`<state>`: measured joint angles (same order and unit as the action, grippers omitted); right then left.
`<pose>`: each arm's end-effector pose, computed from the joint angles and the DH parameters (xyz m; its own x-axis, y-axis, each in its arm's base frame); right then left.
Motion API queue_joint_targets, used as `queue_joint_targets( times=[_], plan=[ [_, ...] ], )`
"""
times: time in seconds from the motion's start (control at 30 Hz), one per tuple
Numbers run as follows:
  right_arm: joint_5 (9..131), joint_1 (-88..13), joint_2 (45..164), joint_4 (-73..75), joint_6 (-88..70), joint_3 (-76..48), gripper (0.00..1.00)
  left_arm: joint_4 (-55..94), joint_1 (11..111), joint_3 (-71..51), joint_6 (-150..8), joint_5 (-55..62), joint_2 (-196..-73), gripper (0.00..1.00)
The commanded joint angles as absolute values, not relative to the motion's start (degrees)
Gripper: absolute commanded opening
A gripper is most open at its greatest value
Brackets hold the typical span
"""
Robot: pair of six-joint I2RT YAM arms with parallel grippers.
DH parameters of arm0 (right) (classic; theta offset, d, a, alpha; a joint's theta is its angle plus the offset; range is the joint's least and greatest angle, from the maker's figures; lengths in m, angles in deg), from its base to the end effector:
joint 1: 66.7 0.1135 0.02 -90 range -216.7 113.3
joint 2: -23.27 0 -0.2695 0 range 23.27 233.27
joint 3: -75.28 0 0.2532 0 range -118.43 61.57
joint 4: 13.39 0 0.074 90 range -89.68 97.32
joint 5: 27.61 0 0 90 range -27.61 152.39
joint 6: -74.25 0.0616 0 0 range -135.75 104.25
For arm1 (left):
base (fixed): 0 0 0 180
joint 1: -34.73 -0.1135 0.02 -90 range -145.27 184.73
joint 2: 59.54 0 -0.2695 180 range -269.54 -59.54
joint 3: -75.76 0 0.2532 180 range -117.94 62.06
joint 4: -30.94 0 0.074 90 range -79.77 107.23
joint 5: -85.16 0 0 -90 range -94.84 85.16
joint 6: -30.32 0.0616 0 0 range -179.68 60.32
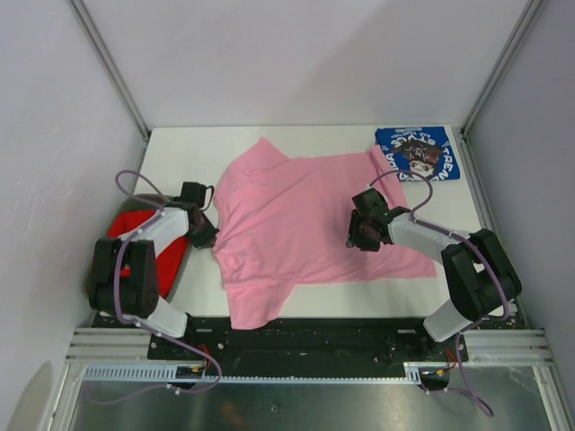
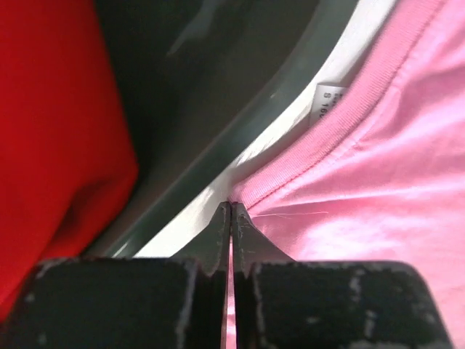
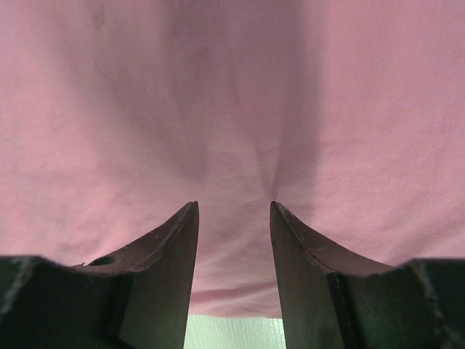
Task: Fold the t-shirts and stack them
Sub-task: Flatten out the tshirt
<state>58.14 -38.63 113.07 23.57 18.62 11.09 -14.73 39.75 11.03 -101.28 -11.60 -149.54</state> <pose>0.2755 0.1417 0.1533 -0.8943 0.1611 -0.4174 0.0797 0.9754 0.2058 0.2926 -0.0184 0.1472 -0.7364 -0.5972 -0.3181 -0.5888 0.7972 -0.1336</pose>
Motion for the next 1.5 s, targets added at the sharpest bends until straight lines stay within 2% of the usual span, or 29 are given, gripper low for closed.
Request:
queue_joint_targets(
  times=[0.0, 0.13, 0.33, 0.4, 0.5, 0.67, 0.83, 1.13, 1.3, 1.47],
  plan=[
    [57.1, -38.0, 113.7, 22.8, 17.5, 9.5, 0.48, -13.9, 39.9, 15.4, -108.0, -11.8, -141.2, 0.0],
    [57.3, -37.9, 114.0, 22.4, 17.6, 9.6, 0.48, -12.8, 39.9, 18.8, -109.0, -8.6, -137.4, 0.03],
    [59.0, -37.8, 113.8, 21.0, 17.8, 9.5, 0.49, -12.2, 40.5, 15.4, -101.2, -4.5, -136.8, 0.41],
    [59.4, -37.8, 113.5, 20.9, 17.6, 9.4, 0.49, -12.2, 41.3, 13.1, -98.2, -2.7, -135.2, 0.48],
    [59.7, -37.8, 112.9, 20.8, 17.3, 8.8, 0.49, -12.2, 43.0, 9.2, -94.9, -1.7, -133.2, 0.53],
    [58.6, -37.8, 111.6, 21.4, 16.6, 6.9, 0.49, -12.1, 46.7, -1.8, -90.7, -4.2, -139.0, 0.54],
    [58.0, -37.7, 108.6, 23.5, 16.4, 5.8, 0.49, -11.8, 47.3, -21.1, -86.3, -7.9, -158.2, 0.52],
    [54.3, -35.2, 101.2, 28.5, 15.4, 5.8, 0.49, -11.7, 46.3, -51.9, -81.2, -4.0, -186.6, 0.47],
    [54.5, -35.2, 99.7, 28.6, 14.8, 5.8, 0.49, -11.6, 45.5, -61.9, -82.7, 1.4, -195.4, 0.46],
    [54.6, -35.4, 99.7, 28.5, 14.2, 5.8, 0.5, -11.5, 45.0, -67.0, -86.0, 5.2, -201.7, 0.45]
  ],
)
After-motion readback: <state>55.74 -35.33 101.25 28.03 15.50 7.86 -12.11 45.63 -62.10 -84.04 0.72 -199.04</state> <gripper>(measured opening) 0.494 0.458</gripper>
